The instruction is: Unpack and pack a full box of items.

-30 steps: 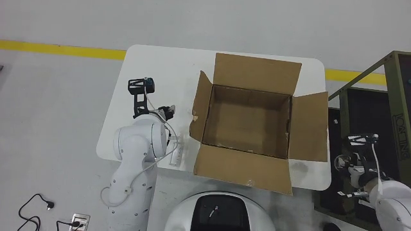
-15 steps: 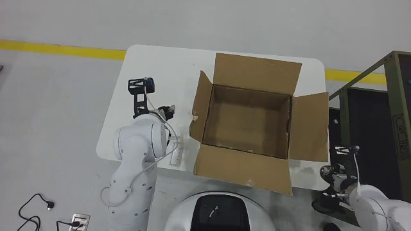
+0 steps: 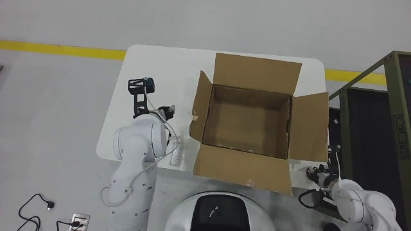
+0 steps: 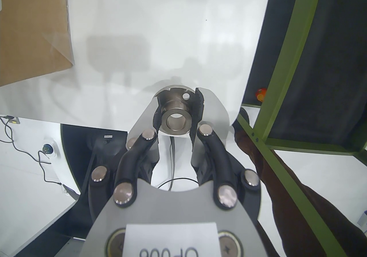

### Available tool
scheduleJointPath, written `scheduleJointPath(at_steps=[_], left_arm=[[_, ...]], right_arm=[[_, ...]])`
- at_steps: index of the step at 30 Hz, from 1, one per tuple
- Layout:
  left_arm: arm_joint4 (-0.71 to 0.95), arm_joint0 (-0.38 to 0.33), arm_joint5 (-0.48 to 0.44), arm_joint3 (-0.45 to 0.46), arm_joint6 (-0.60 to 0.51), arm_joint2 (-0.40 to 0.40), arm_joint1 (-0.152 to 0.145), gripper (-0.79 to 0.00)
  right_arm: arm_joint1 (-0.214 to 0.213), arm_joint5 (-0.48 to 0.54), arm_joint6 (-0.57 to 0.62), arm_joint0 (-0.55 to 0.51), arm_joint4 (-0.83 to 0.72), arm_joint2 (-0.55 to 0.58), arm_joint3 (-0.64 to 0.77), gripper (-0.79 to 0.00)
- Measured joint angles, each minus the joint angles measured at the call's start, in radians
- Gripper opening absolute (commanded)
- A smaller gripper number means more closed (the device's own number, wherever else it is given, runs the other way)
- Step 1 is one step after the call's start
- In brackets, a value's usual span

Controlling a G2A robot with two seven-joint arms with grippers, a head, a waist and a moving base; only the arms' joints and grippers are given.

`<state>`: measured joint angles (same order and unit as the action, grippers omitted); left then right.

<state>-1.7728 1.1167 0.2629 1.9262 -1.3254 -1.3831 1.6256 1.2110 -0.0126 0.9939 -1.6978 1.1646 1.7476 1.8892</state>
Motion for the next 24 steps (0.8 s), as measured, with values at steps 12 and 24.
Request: scheduleJointPath(at_steps=[12,24], left_arm=[[0.000,0.000,0.000,0.000,0.000,0.000,0.000,0.000],[0.000,0.000,0.000,0.000,0.000,0.000,0.000,0.000]], right_arm=[[0.002,-0.021,0.020,0.077,0.034,-0.095,-0.057,-0.785],[-0.001,-0.030,0.042,0.113,0.051,-0.117,-0.101,-0.145]])
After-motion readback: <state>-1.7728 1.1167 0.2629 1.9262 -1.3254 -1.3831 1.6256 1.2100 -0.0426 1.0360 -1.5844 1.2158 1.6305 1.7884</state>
